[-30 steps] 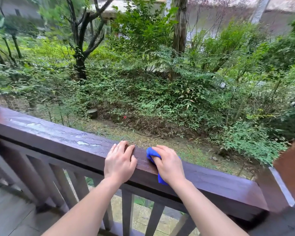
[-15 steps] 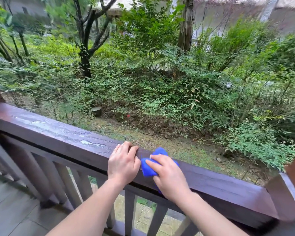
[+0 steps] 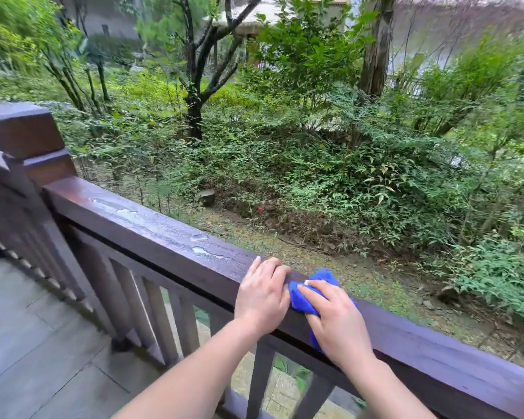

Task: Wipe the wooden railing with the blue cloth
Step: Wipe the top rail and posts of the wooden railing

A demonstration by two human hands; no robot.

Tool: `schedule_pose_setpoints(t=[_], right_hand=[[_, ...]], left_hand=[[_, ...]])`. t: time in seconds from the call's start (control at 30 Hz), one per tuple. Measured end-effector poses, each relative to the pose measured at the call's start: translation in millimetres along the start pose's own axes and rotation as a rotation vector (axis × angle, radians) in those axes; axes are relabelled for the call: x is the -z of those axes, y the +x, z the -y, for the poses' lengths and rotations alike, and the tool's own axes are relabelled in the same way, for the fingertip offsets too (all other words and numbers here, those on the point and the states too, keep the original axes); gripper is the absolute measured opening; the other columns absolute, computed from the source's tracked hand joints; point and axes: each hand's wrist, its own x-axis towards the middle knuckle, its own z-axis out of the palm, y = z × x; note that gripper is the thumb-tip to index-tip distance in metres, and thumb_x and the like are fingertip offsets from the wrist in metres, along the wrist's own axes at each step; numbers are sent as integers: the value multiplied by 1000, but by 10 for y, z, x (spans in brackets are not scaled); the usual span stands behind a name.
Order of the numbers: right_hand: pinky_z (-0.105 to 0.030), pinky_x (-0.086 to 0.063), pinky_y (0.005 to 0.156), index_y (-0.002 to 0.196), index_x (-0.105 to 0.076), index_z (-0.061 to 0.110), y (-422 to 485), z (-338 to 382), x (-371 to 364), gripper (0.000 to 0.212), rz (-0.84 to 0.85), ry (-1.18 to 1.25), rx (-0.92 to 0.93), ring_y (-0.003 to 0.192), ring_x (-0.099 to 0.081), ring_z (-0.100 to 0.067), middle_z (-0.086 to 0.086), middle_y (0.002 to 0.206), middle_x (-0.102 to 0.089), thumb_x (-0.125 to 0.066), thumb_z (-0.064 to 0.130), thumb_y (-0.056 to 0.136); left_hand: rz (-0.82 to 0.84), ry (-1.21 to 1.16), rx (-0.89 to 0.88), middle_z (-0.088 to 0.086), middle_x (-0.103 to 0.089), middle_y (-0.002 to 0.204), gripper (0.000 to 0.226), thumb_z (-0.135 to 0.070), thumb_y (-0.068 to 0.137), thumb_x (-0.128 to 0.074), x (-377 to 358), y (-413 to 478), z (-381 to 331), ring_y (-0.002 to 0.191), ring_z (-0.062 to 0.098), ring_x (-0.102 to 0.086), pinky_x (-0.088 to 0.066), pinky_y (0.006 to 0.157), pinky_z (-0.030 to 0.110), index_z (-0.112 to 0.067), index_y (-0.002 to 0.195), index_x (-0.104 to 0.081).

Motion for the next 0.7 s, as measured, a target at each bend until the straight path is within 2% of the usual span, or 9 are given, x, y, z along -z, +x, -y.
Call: schedule_pose_setpoints(t=[0.07, 0.13, 0.2, 0.3, 0.37, 0.47, 0.53, 0.6, 0.7], right_hand=[[-36, -48, 91, 114, -65, 28, 178, 76, -46, 39, 14, -31, -117, 106, -56, -27, 1, 121, -63, -64, 16, 77], [-37, -44, 94, 116, -65, 26, 417, 254, -132, 35, 48, -73, -226, 107, -53, -30, -2, 122, -61, -60, 19, 82], [-36, -40, 98, 116, -64, 24, 587, 474, -245, 34, 69, -63, -218, 112, -50, -30, -4, 125, -59, -57, 20, 84], [-36, -37, 104, 118, -64, 24, 684, 633, -416, 37, 109, -23, -71, 120, -47, -29, -5, 130, -58, -60, 17, 82], [-34, -36, 105, 120, -64, 25, 791, 572, -460, 39, 101, -6, -75, 121, -47, -26, -2, 133, -57, -60, 16, 82], [-33, -37, 101, 120, -63, 25, 988, 572, -522, 39, 105, -17, -130, 116, -49, -26, 0, 130, -57, -57, 16, 83], [-34, -38, 99, 118, -63, 24, 1051, 640, -569, 38, 141, -34, -98, 113, -49, -27, 0, 129, -57, -57, 16, 82], [-35, -42, 99, 117, -64, 24, 1018, 617, -599, 42, 140, -22, -34, 113, -52, -27, -1, 127, -59, -63, 14, 76], [-37, -47, 95, 115, -65, 25, 939, 504, -609, 47, 113, -17, 69, 108, -59, -27, -1, 122, -64, -63, 17, 69]], left_hand=[[2, -123, -82, 3, -60, 120, 27, -19, 91, -51, 109, -22, 92, 115, 25, -55, -30, 119, 43, -15, 114, -64], [-61, -188, -141, 5, -62, 115, 25, -13, 88, -52, 262, -54, 244, 108, 27, -56, -38, 113, 41, -12, 109, -65], [-157, -157, -123, 4, -63, 109, 24, -12, 85, -53, 444, -51, 533, 103, 27, -57, -44, 104, 40, -11, 104, -67], [-232, -20, 65, 4, -64, 108, 30, -23, 88, -46, 727, 44, 1207, 101, 27, -57, -50, 89, 41, -11, 105, -68], [-216, 35, 242, 6, -64, 110, 37, -28, 90, -41, 871, 199, 1698, 103, 29, -58, -50, 89, 43, -11, 107, -69], [-125, 26, 416, 6, -61, 117, 28, -21, 94, -47, 894, 489, 2203, 112, 29, -54, -46, 96, 43, -14, 111, -68], [-94, 1, 496, -1, -60, 113, 24, -25, 95, -47, 815, 609, 2308, 113, 23, -52, -45, 95, 41, -23, 105, -69], [-147, 7, 559, -8, -60, 103, 25, -34, 87, -44, 751, 646, 2349, 105, 18, -53, -46, 89, 39, -31, 91, -68], [-229, 4, 502, -14, -61, 96, 27, -34, 81, -42, 702, 584, 2401, 96, 16, -55, -46, 80, 35, -31, 84, -69]])
